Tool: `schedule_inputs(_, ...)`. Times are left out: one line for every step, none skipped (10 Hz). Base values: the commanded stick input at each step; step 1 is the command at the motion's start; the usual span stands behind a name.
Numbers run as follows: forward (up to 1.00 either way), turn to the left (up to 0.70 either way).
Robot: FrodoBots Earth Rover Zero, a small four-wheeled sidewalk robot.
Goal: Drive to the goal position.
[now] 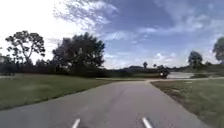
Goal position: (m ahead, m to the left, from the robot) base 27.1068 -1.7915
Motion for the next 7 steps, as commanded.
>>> schedule_inputs(0.69, 0.03)
schedule_inputs(0.69, 0.03)
schedule_inputs(0.69, 0.03)
schedule_inputs(0.69, 0.03)
schedule_inputs(0.69, 0.03)
schedule_inputs(0.69, 0.03)
schedule_inputs(0.69, 0.03)
